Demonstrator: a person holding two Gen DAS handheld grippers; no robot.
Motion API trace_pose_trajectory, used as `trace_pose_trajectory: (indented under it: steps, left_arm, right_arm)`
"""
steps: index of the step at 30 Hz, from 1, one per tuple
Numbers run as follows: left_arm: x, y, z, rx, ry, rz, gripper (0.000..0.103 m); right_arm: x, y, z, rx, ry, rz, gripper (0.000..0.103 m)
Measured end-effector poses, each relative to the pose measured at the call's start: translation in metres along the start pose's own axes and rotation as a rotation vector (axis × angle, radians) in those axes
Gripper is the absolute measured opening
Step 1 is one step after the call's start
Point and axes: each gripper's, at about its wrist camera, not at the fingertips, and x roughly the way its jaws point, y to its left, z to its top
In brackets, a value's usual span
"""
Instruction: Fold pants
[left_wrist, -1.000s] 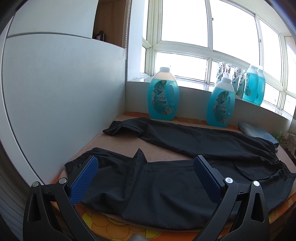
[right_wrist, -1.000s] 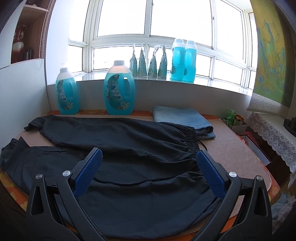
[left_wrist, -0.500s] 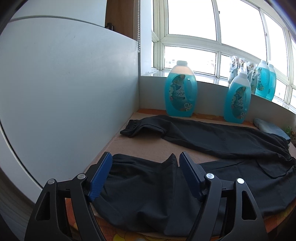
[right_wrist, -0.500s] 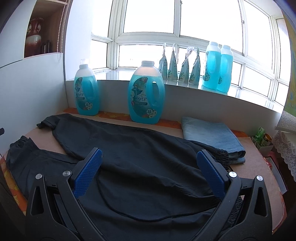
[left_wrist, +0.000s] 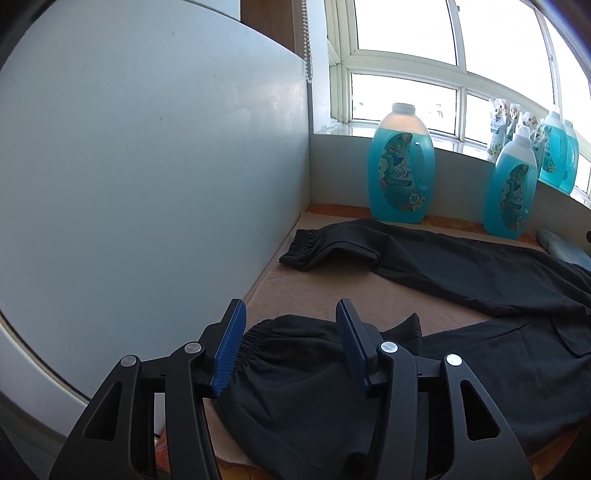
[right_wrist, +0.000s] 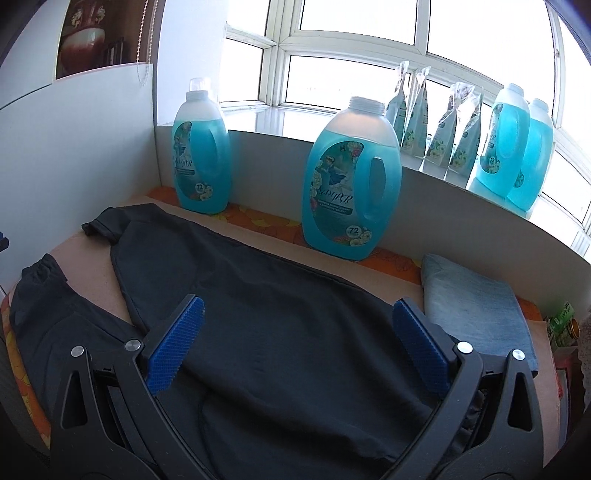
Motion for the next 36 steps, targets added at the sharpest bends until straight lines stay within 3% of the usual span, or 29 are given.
trace_pose_trajectory:
  steps: [6, 9, 13, 21, 26, 31, 34, 36]
  left_arm:
    - [0.028, -0.022, 0.028, 0.04, -0.001, -0.065, 0.048]
    - [0.046, -0.04, 0.043, 0.069, 0.006, -0.115, 0.048]
    - [0.079, -0.063, 0.061, 0.095, 0.046, -0.171, 0.047]
    - [0.143, -0.103, 0.081, 0.159, 0.143, -0.24, 0.047]
    - [0.188, -0.111, 0.081, 0.135, 0.249, -0.277, 0.047]
    - [0.216, -0.115, 0.078, 0.145, 0.289, -0.268, 0.047]
    - [0.229, -0.115, 0.074, 0.132, 0.321, -0.275, 0.047]
    - [0.237, -0.117, 0.071, 0.127, 0.343, -0.276, 0.047]
  right_arm:
    - [0.059, -0.008, 0.03, -0.05, 0.062, 0.044, 0.102]
    - [0.099, -0.008, 0.036, -0.082, 0.119, 0.053, 0.096]
    - [0.15, -0.005, 0.033, -0.123, 0.207, 0.07, 0.096]
    - [0.221, 0.0, 0.03, -0.199, 0.296, 0.097, 0.096]
    - [0.252, -0.003, 0.025, -0.189, 0.362, 0.116, 0.095]
    - [0.264, -0.007, 0.017, -0.172, 0.393, 0.141, 0.095]
    - [0.264, -0.012, 0.015, -0.132, 0.402, 0.181, 0.09]
    - [0.263, -0.014, 0.014, -0.089, 0.409, 0.227, 0.077]
